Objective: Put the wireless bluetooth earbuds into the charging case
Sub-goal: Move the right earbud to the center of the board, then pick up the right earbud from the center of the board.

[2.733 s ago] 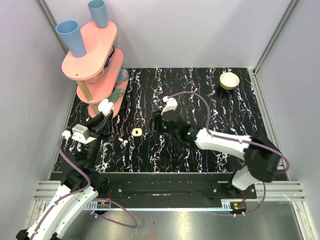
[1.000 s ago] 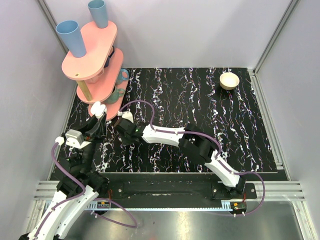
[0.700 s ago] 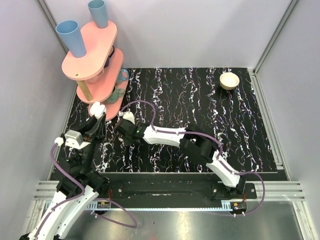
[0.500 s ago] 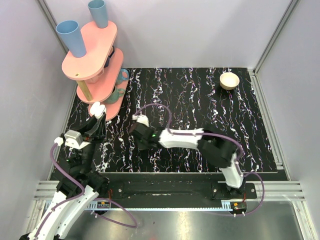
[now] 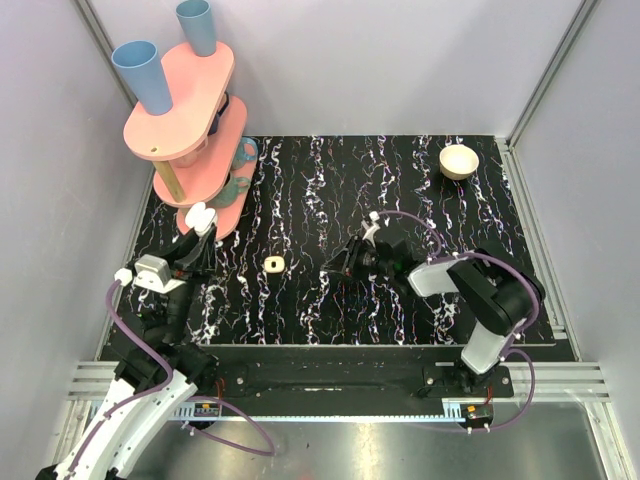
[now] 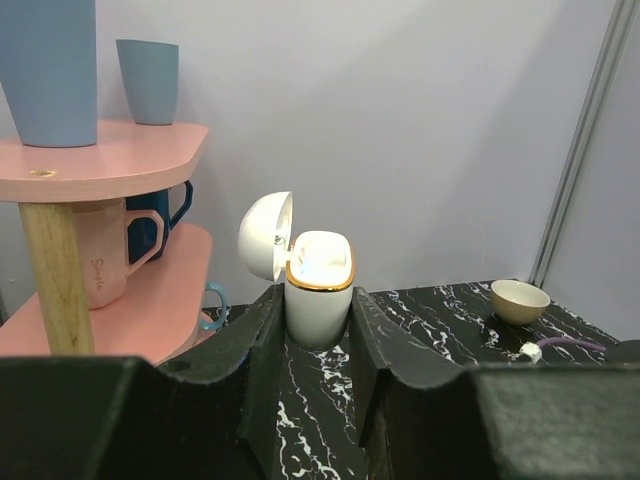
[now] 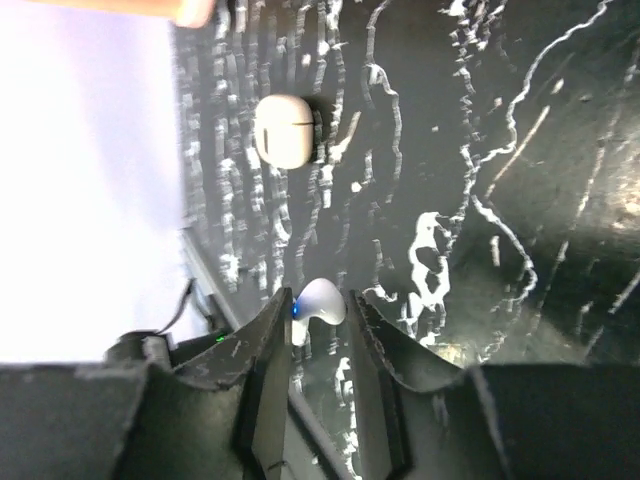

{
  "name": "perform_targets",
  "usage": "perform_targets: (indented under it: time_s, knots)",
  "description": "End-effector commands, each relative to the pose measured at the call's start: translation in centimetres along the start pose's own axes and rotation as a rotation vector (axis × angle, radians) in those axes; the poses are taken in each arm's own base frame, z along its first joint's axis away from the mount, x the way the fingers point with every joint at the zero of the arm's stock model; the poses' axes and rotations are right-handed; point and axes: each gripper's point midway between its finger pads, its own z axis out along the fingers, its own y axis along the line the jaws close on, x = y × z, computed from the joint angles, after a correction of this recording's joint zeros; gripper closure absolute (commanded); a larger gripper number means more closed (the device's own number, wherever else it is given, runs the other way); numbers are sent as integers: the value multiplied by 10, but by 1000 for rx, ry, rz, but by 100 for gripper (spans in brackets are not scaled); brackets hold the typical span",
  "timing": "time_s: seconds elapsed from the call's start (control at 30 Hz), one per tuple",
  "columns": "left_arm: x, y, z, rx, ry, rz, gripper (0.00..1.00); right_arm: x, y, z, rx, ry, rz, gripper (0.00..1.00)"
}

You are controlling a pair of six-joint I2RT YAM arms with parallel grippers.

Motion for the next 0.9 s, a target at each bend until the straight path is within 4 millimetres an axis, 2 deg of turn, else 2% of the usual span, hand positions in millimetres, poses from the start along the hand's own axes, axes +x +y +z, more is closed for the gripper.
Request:
perform_targets:
  time_s: [0.0,0.07,0.1,0.2,0.33,0.37,0.4,0.43,0.47,0.5,0.53,0.57,0.6,0.73,0.77,0.8,0.83,0.87]
  knots:
    - [-18,-2,3,11,-51,-13,100,-25,38,-22,-324,-37,99,63]
    - [-17,-3,3,13,-52,-14,100,-23,26,-24,-326,-31,138,63]
    - [-16,-3,4,11,-49,-14,100,-27,29,-28,-356,-50,121,58]
    - [-16,-4,4,17,-48,-16,100,-23,20,-27,-313,-37,107,51]
    - [-15,-4,4,17,-46,-16,100,-25,10,-35,-230,-80,77,49]
    - [-15,-4,4,17,-48,-18,100,-34,22,-36,-235,-104,-14,50]
    - [-15,-4,4,18,-48,-19,100,-28,10,-34,-152,-67,-8,51]
    - [-14,-4,4,18,-48,-21,100,-28,10,-33,-118,-65,-41,51]
    - [-14,-4,5,16,-48,-21,100,-40,30,-31,-106,-109,-179,51]
    - [-14,-5,5,18,-46,-24,100,-27,11,-29,16,-42,-191,51]
    - [-14,-5,5,18,-48,-24,100,-26,12,-27,54,-31,-242,52]
    - [-13,-5,5,18,-46,-22,100,-35,22,-19,71,-32,-331,55]
    - [-14,-5,5,19,-48,-25,100,-22,14,-17,123,32,-340,55]
    - [-12,-6,5,22,-43,-27,100,-10,5,1,167,113,-366,57]
    - [-13,-6,5,22,-43,-27,100,-17,2,8,214,97,-418,57]
    - [-13,-5,5,21,-43,-21,100,-8,-7,6,271,138,-431,54]
    - [-13,-4,4,15,-40,-19,100,3,-3,9,275,164,-468,54]
    - [-13,-3,4,12,-43,-22,100,3,-2,14,292,167,-499,53]
